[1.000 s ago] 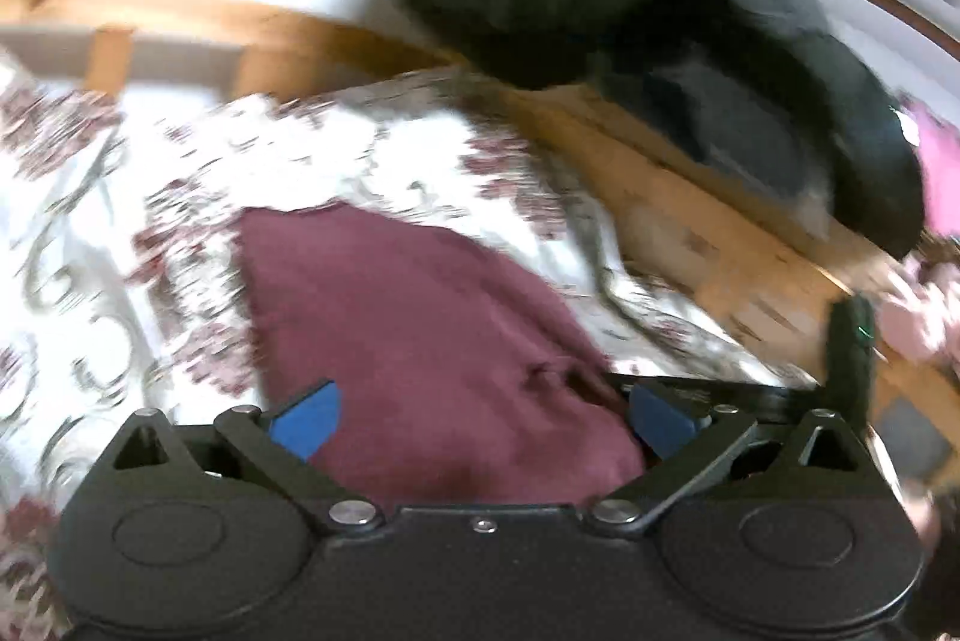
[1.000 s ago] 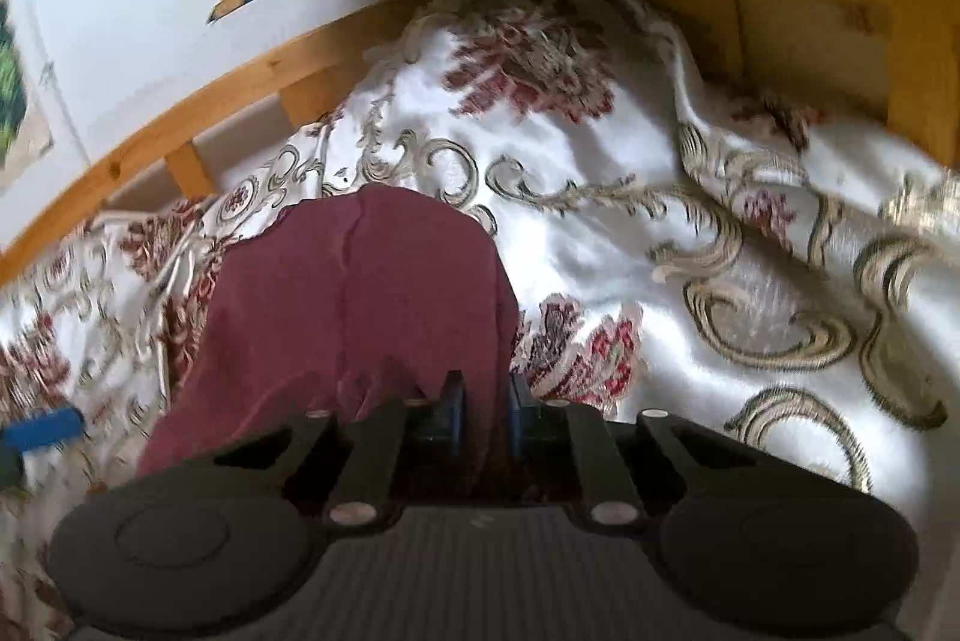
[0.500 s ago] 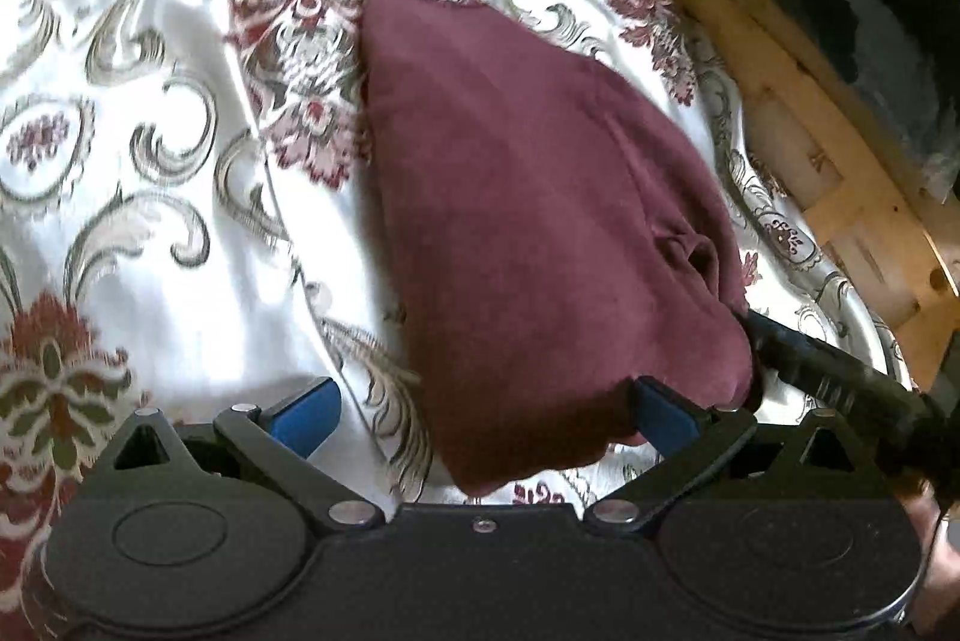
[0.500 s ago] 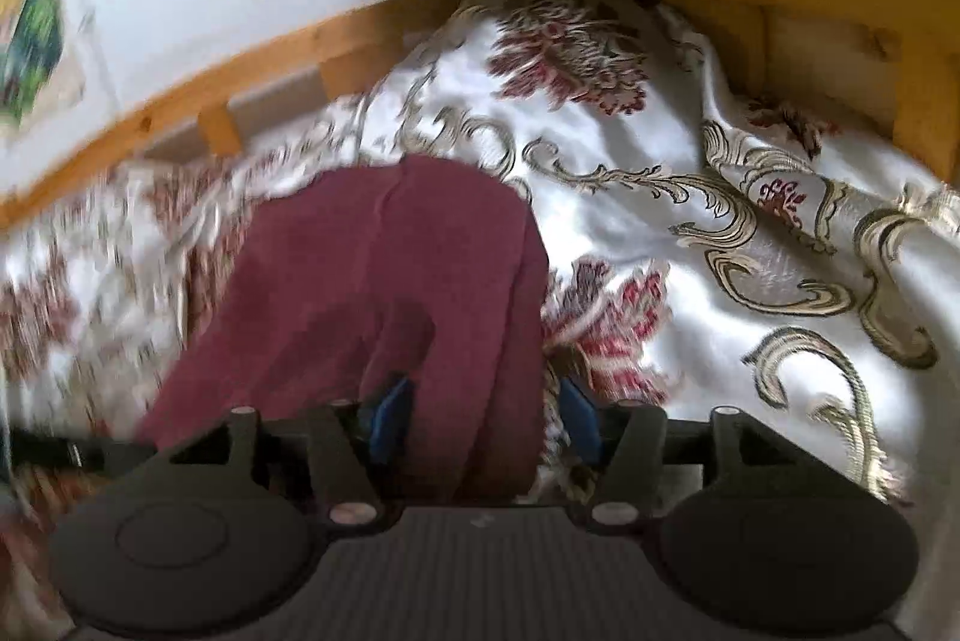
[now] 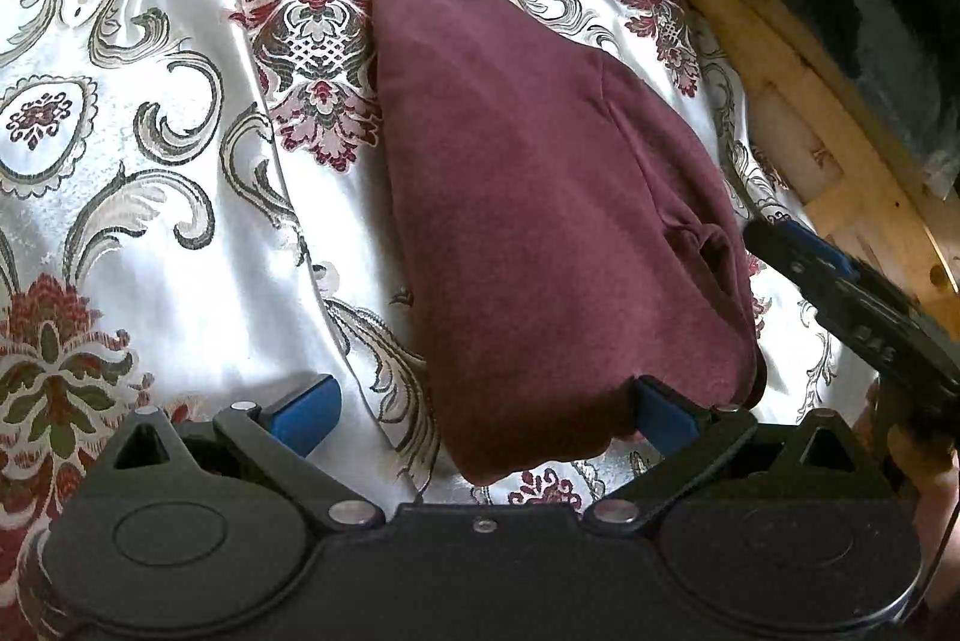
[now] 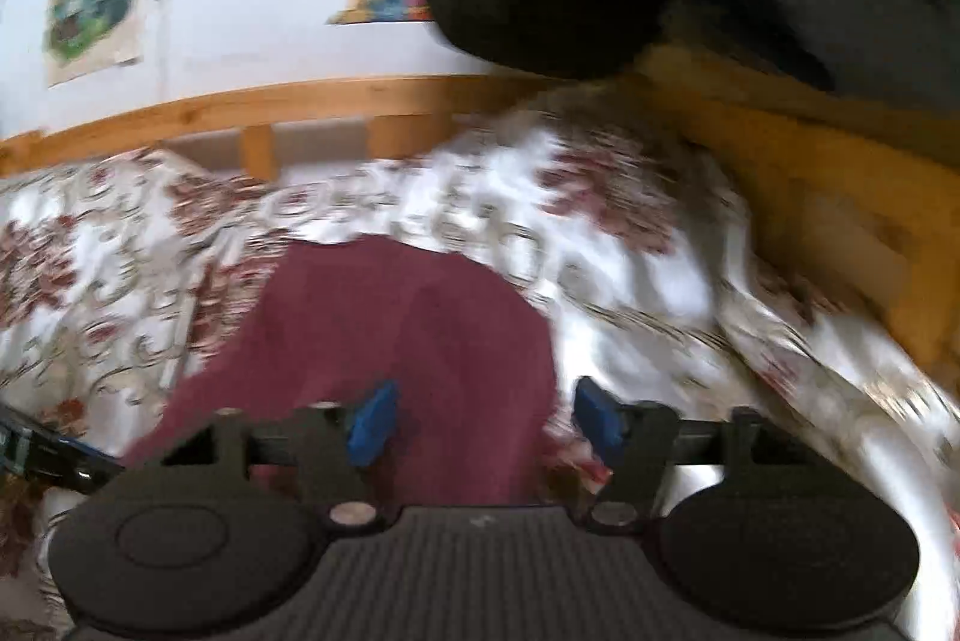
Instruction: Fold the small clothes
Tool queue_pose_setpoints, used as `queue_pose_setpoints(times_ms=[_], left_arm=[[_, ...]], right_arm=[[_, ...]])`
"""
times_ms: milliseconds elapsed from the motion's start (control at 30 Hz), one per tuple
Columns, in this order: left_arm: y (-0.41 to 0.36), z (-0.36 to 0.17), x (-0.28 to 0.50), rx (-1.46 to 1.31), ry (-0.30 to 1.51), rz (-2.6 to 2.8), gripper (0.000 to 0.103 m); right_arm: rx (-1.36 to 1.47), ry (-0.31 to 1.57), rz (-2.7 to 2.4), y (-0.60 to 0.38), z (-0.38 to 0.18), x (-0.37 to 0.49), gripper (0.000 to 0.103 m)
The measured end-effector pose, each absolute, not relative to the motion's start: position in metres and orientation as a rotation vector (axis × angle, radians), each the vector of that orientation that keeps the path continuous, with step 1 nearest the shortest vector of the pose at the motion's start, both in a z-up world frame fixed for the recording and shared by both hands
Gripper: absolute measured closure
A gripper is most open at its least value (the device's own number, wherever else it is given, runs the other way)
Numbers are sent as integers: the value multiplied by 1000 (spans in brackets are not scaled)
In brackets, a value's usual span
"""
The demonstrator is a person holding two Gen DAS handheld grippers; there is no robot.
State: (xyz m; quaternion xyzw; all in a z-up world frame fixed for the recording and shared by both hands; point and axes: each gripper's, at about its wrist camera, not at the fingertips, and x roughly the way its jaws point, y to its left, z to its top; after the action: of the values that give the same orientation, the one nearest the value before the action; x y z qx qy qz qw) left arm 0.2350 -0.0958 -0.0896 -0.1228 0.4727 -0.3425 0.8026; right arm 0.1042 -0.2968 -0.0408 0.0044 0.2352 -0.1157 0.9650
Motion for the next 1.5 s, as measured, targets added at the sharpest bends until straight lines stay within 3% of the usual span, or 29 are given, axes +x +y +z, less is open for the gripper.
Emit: queue_pose_setpoints(times_ms=[67, 133, 200, 300, 433, 533, 567, 600, 667, 767, 933, 1000, 1167, 1333, 1367, 1500], left_arm=[[-96, -89, 235, -263, 1013, -734, 1], [-96, -90, 235, -264, 1014, -734, 1], [-96, -90, 235, -264, 1014, -734, 1], [-95, -91, 235, -265, 1016, -737, 1], [-97, -92, 236, -265, 1022, -736, 0], [-96, -92, 236, -264, 1022, -736, 1], [-96, -92, 236, -266, 1023, -736, 1], [-96, -92, 237, -268, 1025, -737, 1], [-95, -92, 237, -268, 1026, -738, 1], [-94, -92, 235, -265, 1022, -739, 1], [-90, -93, 231, -267, 1020, -746, 1], [-90, -93, 231, -270, 1022, -744, 1], [-90, -92, 229, -261, 1017, -742, 1], [-91, -92, 229, -256, 1022, -745, 1], [-91, -92, 229, -256, 1023, -747, 1], [-90, -94, 231, -262, 1028, -752, 1]], right_arm=[[-41, 507, -208, -289, -46, 113, 70], [-59, 555, -208, -285, -55, 119, 73], [-56, 579, -211, -285, -62, 119, 95], [-148, 553, -161, -274, -61, 102, 96], [-426, 568, -147, -250, -68, 91, 96], [-360, 578, -149, -257, -65, 88, 90], [-301, 559, -155, -262, -60, 86, 85], [-227, 534, -163, -269, -54, 84, 68], [-99, 499, -183, -286, -45, 86, 49], [111, 472, -224, -321, -38, 97, 52], [325, 496, -259, -367, -53, 126, 73], [340, 494, -251, -376, -56, 135, 95], [288, 440, -243, -378, -41, 153, 97], [277, 526, -280, -378, -53, 160, 97], [307, 539, -289, -379, -58, 156, 94], [461, 511, -289, -390, -67, 135, 65]])
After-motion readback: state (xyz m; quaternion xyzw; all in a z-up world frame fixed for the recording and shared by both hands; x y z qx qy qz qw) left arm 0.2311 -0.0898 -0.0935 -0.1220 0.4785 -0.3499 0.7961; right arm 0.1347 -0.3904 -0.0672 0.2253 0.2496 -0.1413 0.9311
